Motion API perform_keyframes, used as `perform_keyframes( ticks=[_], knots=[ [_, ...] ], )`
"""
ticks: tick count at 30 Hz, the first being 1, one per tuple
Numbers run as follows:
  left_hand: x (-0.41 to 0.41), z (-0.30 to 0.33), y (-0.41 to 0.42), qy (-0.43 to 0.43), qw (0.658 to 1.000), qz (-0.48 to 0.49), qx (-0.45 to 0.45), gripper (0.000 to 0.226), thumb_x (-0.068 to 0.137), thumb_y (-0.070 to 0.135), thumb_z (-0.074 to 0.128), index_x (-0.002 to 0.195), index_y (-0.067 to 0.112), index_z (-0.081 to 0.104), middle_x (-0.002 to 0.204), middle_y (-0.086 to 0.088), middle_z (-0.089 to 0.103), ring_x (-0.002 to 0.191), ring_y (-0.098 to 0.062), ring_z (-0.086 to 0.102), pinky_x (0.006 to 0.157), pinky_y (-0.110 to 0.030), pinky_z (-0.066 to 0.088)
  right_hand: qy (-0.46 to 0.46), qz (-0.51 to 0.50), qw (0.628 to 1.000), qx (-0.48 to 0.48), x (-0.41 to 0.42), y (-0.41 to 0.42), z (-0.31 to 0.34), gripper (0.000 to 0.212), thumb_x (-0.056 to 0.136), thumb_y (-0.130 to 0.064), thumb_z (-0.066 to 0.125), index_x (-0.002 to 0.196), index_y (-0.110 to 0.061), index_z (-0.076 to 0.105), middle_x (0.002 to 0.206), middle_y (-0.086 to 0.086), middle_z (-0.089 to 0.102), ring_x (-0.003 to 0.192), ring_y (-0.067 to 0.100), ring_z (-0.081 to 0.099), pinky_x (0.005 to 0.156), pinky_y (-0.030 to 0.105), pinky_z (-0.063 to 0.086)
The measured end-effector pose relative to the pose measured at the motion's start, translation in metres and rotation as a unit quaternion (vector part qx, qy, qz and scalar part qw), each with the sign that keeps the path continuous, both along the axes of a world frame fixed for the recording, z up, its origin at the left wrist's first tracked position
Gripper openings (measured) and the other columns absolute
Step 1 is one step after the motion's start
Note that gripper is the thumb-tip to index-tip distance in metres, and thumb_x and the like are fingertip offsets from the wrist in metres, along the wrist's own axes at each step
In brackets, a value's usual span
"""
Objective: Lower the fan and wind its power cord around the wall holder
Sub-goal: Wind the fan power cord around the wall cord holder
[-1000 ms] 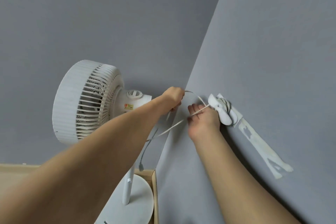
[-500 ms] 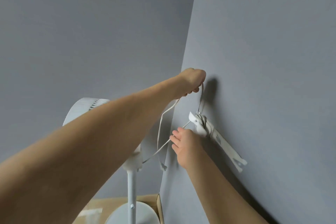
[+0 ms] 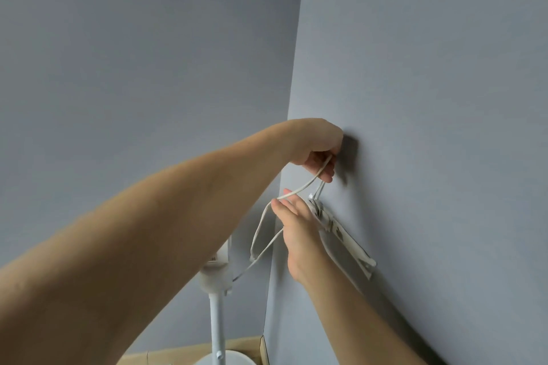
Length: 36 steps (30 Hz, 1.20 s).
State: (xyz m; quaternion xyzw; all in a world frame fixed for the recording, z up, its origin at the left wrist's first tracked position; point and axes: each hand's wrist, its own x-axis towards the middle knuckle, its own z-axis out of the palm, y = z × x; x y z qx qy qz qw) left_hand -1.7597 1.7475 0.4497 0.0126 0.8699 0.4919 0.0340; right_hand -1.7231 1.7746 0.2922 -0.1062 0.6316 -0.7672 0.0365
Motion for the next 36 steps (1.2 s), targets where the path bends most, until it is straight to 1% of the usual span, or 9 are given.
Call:
perform_keyframes(
  ticks=[4, 6, 9, 15, 18, 21, 27, 32, 36],
  knots=[
    [-0.001, 0.001, -0.007, 0.004, 0.999, 0.0, -0.034, 0.019, 0.095, 0.003, 0.041, 0.085, 0.0, 0.057, 0.077, -0.014, 0.061, 0.062, -0.024, 0.059, 0.068, -0.038, 0.057, -0.009, -0.031, 0.997, -0.065, 0.007, 0.006, 0.003, 0.028, 0.088, -0.009, 0.045, 0.067, -0.016, 0.063, 0.06, -0.001, 0.056, 0.061, 0.016, 0.063, 0.081, 0.033, 0.052],
    [-0.002, 0.0, -0.008, 0.004, 0.999, -0.006, -0.036, 0.017, 0.095, 0.004, 0.044, 0.089, 0.001, 0.059, 0.078, -0.012, 0.063, 0.064, -0.022, 0.06, 0.07, -0.037, 0.056, 0.014, -0.065, 0.995, -0.075, 0.017, 0.008, 0.0, 0.029, 0.083, -0.013, 0.045, 0.059, -0.021, 0.058, 0.055, -0.003, 0.043, 0.052, 0.014, 0.054, 0.08, 0.036, 0.051],
    [-0.003, -0.002, -0.006, 0.0, 0.999, -0.011, -0.038, 0.019, 0.094, 0.005, 0.044, 0.084, 0.004, 0.06, 0.077, -0.009, 0.064, 0.065, -0.02, 0.061, 0.07, -0.035, 0.053, 0.035, -0.096, 0.994, -0.049, 0.031, 0.007, -0.005, 0.013, 0.075, -0.036, 0.052, 0.082, -0.026, 0.055, 0.08, -0.007, 0.051, 0.079, 0.011, 0.054, 0.077, 0.026, 0.044],
    [-0.005, -0.004, -0.003, 0.016, 0.996, -0.017, -0.084, 0.012, 0.093, 0.013, 0.054, 0.084, 0.01, 0.062, 0.087, -0.005, 0.064, 0.073, -0.017, 0.061, 0.077, -0.034, 0.051, -0.015, -0.055, 0.995, -0.084, 0.015, 0.007, -0.001, 0.052, 0.082, -0.025, 0.061, 0.13, -0.028, 0.039, 0.123, -0.006, 0.052, 0.114, 0.012, 0.052, 0.101, 0.035, 0.038],
    [-0.004, -0.006, -0.006, 0.035, 0.996, -0.024, -0.081, 0.011, 0.091, 0.016, 0.057, 0.082, 0.013, 0.062, 0.087, -0.001, 0.062, 0.077, -0.017, 0.06, 0.075, -0.033, 0.051, -0.012, -0.011, 0.994, -0.105, 0.014, 0.008, -0.001, 0.022, 0.096, -0.027, 0.051, 0.116, -0.021, 0.056, 0.089, -0.004, 0.069, 0.087, 0.012, 0.068, 0.091, 0.033, 0.047],
    [-0.004, -0.015, -0.016, 0.044, 0.997, -0.037, -0.056, 0.013, 0.09, 0.021, 0.057, 0.083, 0.016, 0.068, 0.098, 0.001, 0.064, 0.086, -0.016, 0.06, 0.081, -0.035, 0.051, -0.02, -0.123, 0.984, -0.127, 0.022, 0.014, -0.001, 0.032, 0.097, -0.031, 0.048, 0.069, -0.016, 0.053, 0.05, -0.005, 0.038, 0.042, 0.012, 0.039, 0.057, 0.023, 0.046],
    [-0.018, -0.072, -0.034, 0.065, 0.995, -0.003, -0.081, 0.029, 0.096, 0.022, 0.052, 0.116, 0.005, 0.065, 0.109, -0.006, 0.063, 0.093, -0.021, 0.059, 0.078, -0.028, 0.046, 0.019, -0.318, 0.914, -0.252, 0.057, 0.032, -0.018, 0.046, 0.093, -0.025, 0.051, 0.054, -0.02, 0.027, 0.055, 0.0, 0.023, 0.053, 0.018, 0.02, 0.051, 0.029, 0.023],
    [-0.028, -0.108, -0.032, 0.105, 0.987, 0.019, -0.119, 0.026, 0.097, 0.027, 0.049, 0.084, 0.011, 0.064, 0.078, -0.005, 0.06, 0.072, -0.02, 0.052, 0.061, -0.024, 0.042, 0.031, -0.323, 0.908, -0.265, 0.082, 0.036, -0.029, 0.04, 0.086, -0.037, 0.05, 0.052, -0.019, 0.04, 0.05, -0.003, 0.025, 0.046, 0.015, 0.024, 0.043, 0.023, 0.028],
    [-0.031, -0.12, -0.028, 0.139, 0.98, 0.033, -0.141, 0.032, 0.093, 0.035, 0.056, 0.072, 0.011, 0.059, 0.07, -0.003, 0.059, 0.063, -0.019, 0.049, 0.054, -0.025, 0.037, -0.021, -0.27, 0.948, -0.167, 0.075, 0.04, -0.037, 0.033, 0.091, -0.041, 0.043, 0.083, -0.019, 0.066, 0.058, 0.0, 0.049, 0.05, 0.015, 0.044, 0.054, 0.026, 0.044]
  ],
)
